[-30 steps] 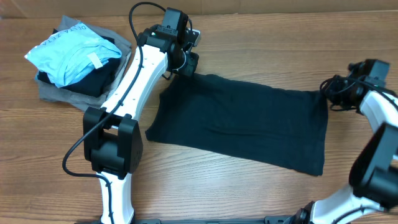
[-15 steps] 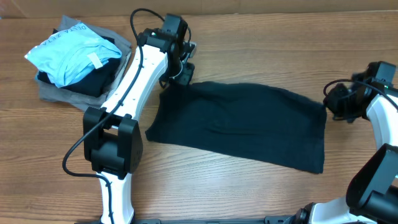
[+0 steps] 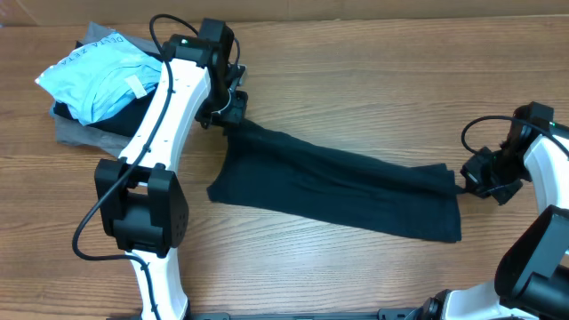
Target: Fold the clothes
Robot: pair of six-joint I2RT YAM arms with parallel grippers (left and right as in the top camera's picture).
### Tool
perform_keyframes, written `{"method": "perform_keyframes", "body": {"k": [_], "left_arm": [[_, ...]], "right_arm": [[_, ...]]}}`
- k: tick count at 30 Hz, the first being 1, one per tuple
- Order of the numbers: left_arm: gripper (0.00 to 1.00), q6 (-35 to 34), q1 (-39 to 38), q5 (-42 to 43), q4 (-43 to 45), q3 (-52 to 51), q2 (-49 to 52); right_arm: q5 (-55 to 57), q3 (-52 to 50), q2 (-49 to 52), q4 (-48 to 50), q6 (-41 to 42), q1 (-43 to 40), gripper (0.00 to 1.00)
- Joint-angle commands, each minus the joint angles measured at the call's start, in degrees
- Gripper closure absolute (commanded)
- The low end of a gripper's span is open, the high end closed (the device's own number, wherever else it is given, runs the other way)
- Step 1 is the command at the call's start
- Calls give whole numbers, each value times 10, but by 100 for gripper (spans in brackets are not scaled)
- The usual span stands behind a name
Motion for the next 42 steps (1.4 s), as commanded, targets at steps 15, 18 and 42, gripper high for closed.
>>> {"method": "perform_keyframes", "body": {"k": [15, 18, 42], "left_arm": [[96, -12, -24, 37, 4, -39, -17], [94, -12, -26, 37, -2, -39, -17], [91, -39, -38, -43, -12, -154, -15]], "right_arm": [[-153, 7, -6, 64, -70, -2, 96], [-111, 7, -6, 32, -57, -5, 96], [23, -11, -6, -68, -24, -45, 69]]}}
